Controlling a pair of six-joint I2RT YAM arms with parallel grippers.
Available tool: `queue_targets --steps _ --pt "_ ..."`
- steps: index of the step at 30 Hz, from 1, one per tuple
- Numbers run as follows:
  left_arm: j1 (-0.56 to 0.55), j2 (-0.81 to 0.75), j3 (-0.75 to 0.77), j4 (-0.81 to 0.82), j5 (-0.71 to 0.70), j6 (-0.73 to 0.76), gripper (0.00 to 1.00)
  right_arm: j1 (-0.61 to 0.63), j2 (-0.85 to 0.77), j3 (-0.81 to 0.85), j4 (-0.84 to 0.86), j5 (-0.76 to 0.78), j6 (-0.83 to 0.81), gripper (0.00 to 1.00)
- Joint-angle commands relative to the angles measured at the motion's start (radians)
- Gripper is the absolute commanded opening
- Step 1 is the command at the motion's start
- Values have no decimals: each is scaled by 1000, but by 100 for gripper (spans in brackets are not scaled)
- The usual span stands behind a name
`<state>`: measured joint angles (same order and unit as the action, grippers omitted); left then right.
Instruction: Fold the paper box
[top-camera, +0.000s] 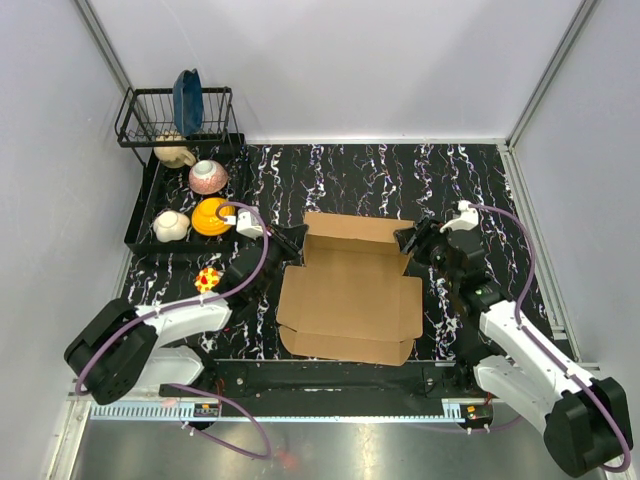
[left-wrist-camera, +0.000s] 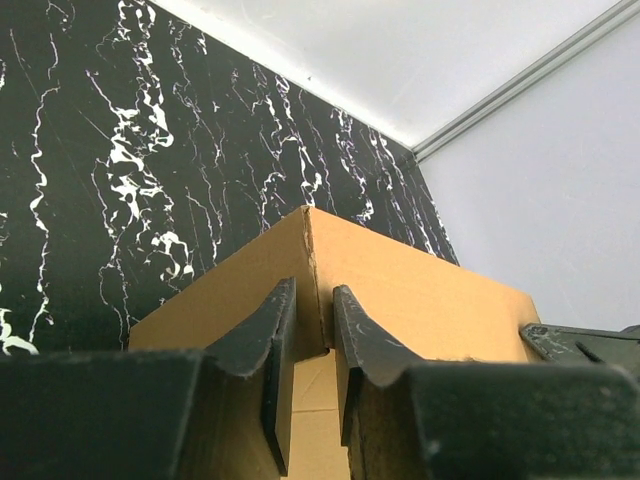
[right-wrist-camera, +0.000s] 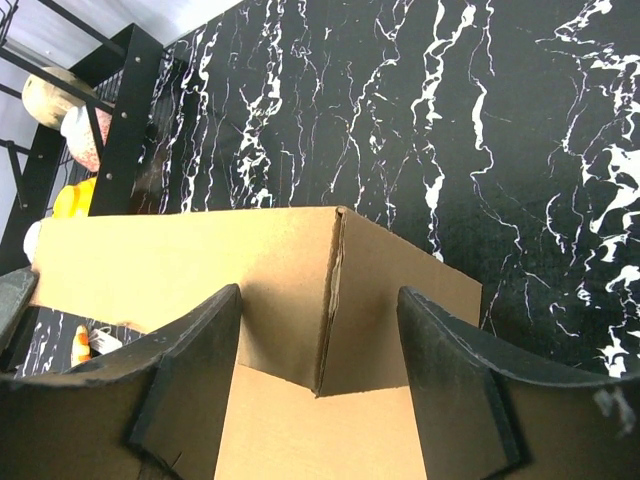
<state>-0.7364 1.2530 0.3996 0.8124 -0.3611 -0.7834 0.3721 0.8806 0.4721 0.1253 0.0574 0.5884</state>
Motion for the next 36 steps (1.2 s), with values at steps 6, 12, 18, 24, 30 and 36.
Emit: queue_targets --steps 6,12,18,24,30,36 --pt "-17 25 -15 -366 21 69 19 -2 21 99 -274 48 -62 70" --pt "-15 55 -54 -340 25 46 19 -1 21 50 -286 51 -47 66" --pt "-15 83 -74 -320 34 39 19 -1 6 -4 -303 36 -12 65" --pt "-17 73 -68 -331 25 36 20 -2 -17 -1 -329 53 -21 66" --pt "-15 -65 51 -498 -38 81 43 -2 1 175 -403 114 -59 79" --pt "-14 -141 168 -621 -70 125 55 -1 12 295 -452 140 -94 87"
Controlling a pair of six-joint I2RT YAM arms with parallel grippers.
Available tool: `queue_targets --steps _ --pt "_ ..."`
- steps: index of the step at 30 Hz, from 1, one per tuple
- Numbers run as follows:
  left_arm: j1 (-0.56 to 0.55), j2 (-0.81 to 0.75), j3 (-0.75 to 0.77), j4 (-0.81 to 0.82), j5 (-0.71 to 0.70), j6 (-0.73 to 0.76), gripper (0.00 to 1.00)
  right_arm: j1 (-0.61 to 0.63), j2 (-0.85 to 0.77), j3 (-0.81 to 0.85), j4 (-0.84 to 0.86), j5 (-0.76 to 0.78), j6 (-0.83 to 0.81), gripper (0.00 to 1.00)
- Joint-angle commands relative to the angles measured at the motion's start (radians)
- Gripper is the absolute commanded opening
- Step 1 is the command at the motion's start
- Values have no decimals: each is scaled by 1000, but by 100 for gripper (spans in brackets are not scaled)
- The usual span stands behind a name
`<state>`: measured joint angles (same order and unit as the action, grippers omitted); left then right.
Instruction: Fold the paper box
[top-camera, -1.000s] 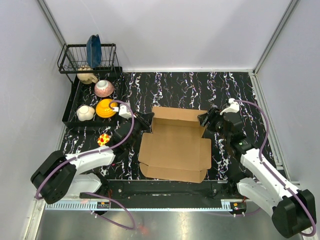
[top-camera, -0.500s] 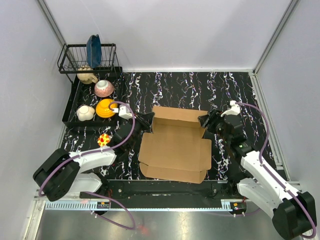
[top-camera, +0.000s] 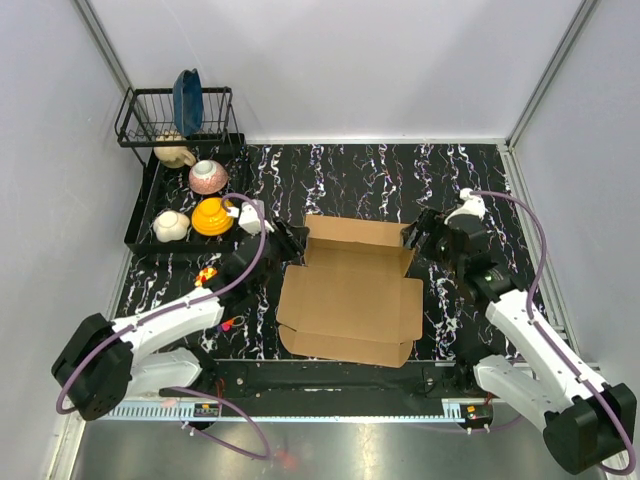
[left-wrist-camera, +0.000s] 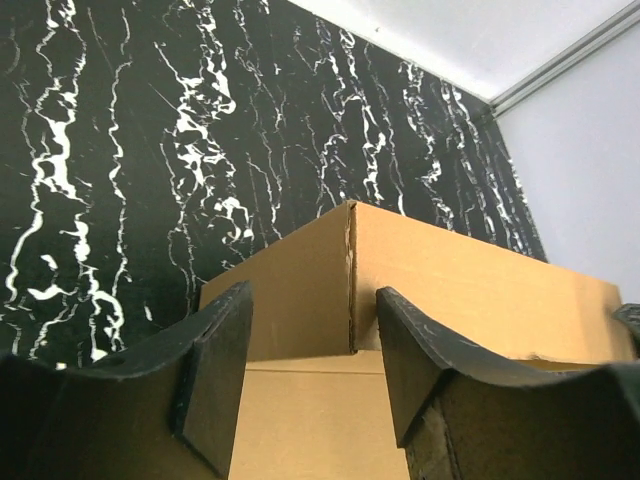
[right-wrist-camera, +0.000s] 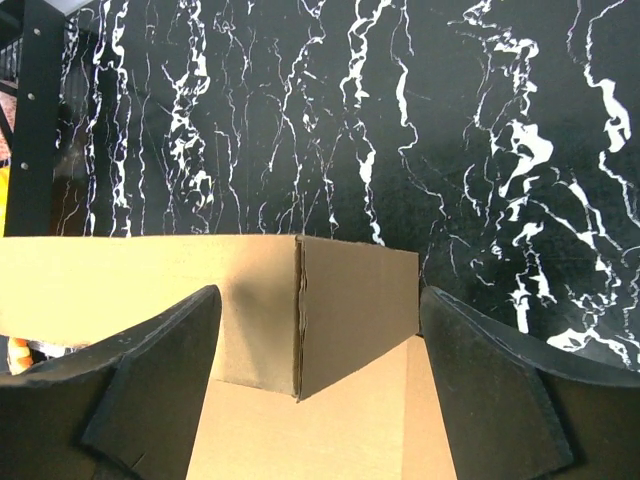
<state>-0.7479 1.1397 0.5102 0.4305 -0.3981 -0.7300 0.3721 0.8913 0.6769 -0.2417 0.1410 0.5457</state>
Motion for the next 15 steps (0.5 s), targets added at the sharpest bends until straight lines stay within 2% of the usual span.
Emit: queue_targets --steps 1,6,10,13,15 --pt "-2 -31 66 -254 -33 75 56 -2 -2 99 -88 57 -58 87" --pt "8 -75 113 -300 -57 89 62 -4 -18 189 -125 60 -107 89" --pt "27 -138 136 -354 -77 90 65 -1 -25 292 -151 -7 -203 89" --pt "42 -201 140 -380 -99 86 67 22 32 401 -227 -46 -283 87" --pt "48 -235 154 -406 -117 81 68 63 78 464 -278 -12 -334 86"
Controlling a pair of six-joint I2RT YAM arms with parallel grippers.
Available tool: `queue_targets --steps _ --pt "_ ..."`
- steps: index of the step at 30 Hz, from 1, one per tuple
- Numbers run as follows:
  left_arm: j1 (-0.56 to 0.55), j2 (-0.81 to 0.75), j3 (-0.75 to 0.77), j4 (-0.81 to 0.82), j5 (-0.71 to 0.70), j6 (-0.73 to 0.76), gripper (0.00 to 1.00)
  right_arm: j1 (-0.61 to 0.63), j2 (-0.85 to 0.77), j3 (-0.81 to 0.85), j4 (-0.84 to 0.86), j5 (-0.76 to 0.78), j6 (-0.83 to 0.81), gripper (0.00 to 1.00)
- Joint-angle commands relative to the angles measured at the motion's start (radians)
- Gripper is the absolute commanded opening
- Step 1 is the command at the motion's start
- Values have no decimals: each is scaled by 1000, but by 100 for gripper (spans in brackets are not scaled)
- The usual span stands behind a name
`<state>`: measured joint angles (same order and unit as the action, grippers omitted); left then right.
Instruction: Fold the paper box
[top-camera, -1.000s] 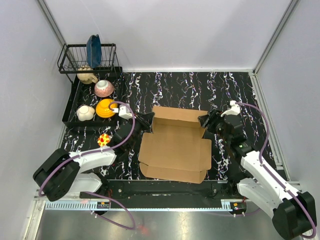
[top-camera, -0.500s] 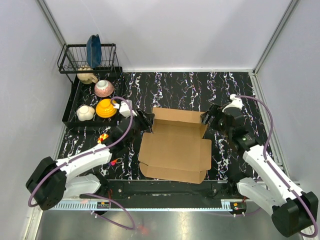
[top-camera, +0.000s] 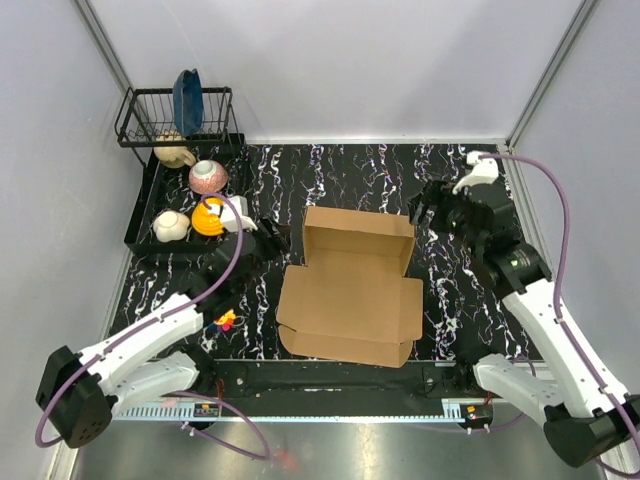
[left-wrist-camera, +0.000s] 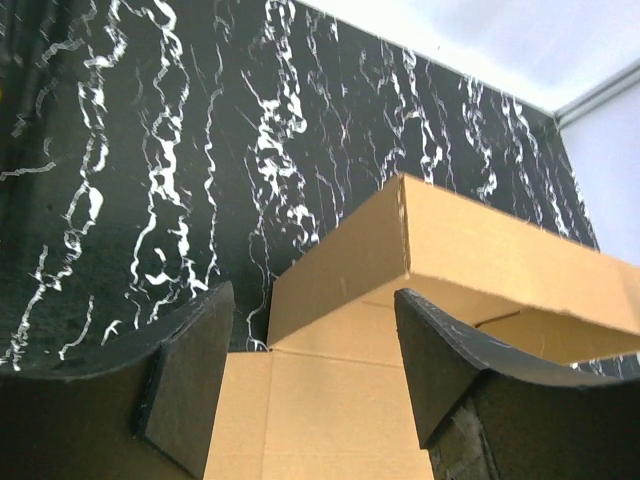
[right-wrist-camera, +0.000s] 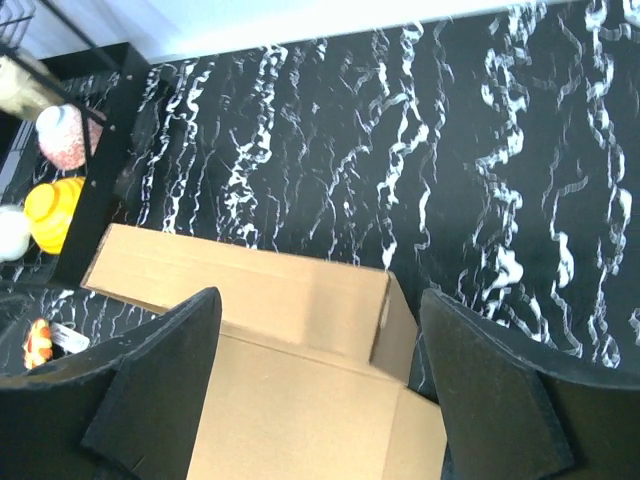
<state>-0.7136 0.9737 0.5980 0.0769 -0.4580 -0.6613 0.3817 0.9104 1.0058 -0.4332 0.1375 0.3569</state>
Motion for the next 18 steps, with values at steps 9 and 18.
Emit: queue_targets --steps 9,18 --pt "16 -170 -3 -158 -37 -55 69 571 280 246 -148 545 -625 88" --pt "16 -362 -118 -241 -53 -90 69 730 363 172 -61 771 -870 86"
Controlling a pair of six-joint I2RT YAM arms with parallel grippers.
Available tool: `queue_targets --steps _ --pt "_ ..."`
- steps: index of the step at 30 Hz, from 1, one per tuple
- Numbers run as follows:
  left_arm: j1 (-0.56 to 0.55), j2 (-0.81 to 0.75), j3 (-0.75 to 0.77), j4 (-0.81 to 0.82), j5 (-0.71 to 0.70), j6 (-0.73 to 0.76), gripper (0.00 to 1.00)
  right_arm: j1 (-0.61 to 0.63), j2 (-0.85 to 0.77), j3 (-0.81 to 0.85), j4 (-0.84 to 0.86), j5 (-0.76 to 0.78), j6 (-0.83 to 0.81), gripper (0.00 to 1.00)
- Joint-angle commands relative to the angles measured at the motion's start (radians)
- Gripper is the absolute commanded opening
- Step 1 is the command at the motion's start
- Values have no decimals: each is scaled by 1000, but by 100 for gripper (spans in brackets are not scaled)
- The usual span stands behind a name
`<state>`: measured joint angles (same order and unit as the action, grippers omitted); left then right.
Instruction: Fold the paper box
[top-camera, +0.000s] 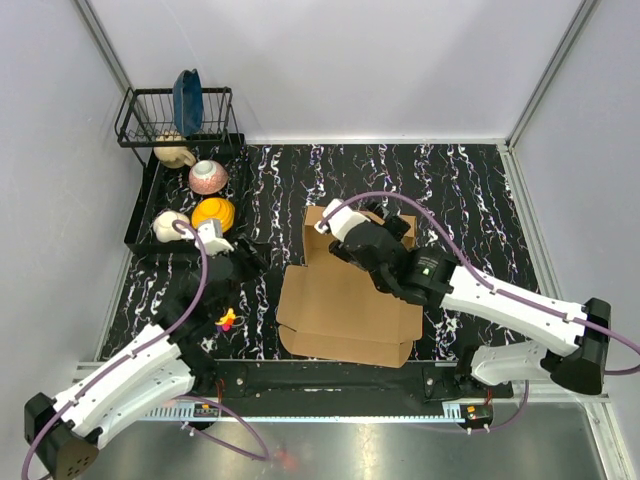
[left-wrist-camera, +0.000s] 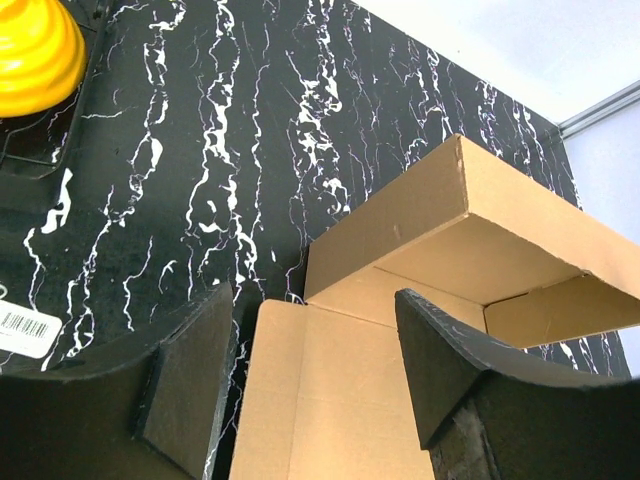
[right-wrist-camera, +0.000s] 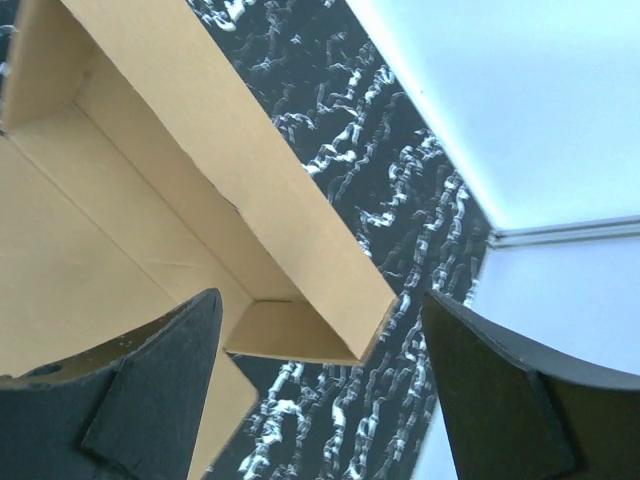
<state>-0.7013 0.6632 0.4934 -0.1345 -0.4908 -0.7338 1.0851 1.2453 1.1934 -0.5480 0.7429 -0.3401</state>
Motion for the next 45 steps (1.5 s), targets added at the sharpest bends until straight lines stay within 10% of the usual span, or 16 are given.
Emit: queue_targets --steps 1,20,45 --pt "3 -65 -13 -39 -22 -18 69 33 46 -21 65 182 -189 85" --pt "3 -129 -32 -106 -26 -19 69 79 307 -2 213 216 -322 79" --pt "3 -140 -39 -106 -29 -15 69 1 365 -23 283 227 -373 34"
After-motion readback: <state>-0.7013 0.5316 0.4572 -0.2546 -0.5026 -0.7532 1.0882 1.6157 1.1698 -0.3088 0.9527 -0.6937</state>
